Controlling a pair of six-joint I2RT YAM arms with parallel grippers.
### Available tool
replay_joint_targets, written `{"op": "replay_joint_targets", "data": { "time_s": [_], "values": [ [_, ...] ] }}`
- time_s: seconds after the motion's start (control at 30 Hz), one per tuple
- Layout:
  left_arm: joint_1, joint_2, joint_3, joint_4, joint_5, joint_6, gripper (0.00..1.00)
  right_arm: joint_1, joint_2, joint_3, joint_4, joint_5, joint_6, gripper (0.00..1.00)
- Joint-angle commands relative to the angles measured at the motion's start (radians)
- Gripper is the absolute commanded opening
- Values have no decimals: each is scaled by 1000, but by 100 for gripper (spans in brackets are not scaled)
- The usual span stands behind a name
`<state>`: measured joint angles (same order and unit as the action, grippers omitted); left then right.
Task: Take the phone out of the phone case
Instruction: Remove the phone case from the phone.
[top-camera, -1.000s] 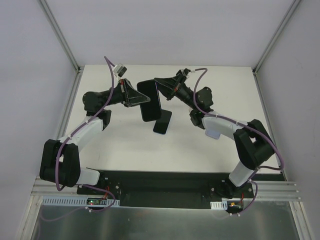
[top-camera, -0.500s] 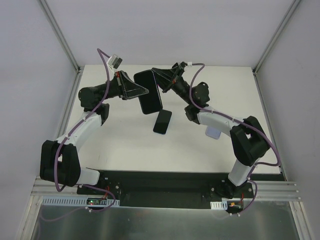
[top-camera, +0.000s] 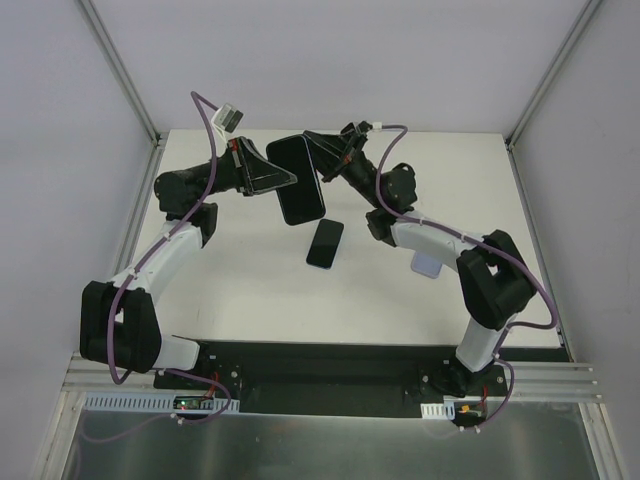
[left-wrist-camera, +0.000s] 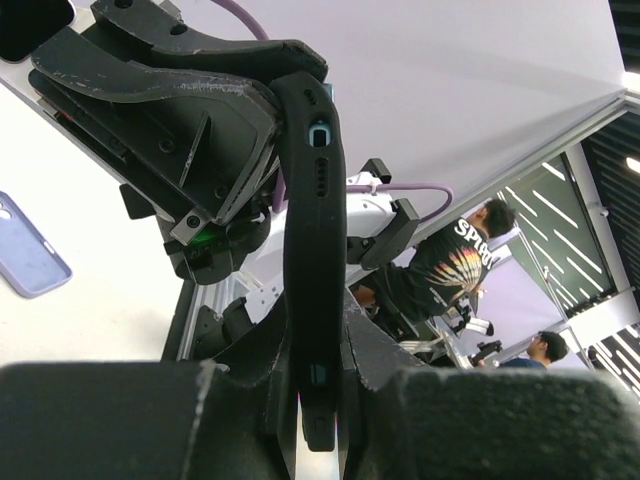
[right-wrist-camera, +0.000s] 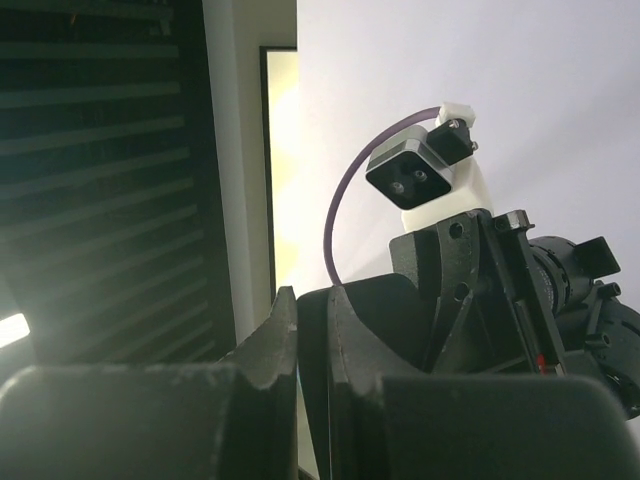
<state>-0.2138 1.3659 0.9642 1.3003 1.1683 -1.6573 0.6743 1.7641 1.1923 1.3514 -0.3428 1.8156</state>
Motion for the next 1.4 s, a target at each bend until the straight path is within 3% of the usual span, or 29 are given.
{"op": "replay_joint_targets", "data": {
  "time_s": [0.0, 1.37],
  "values": [
    [-50, -30, 47, 383, 145, 10, 0, 62, 23, 76, 183, 18, 40, 1],
    [-49, -128, 162, 381, 154, 7, 0, 67, 169, -215, 181, 64, 33, 1]
  ]
}}
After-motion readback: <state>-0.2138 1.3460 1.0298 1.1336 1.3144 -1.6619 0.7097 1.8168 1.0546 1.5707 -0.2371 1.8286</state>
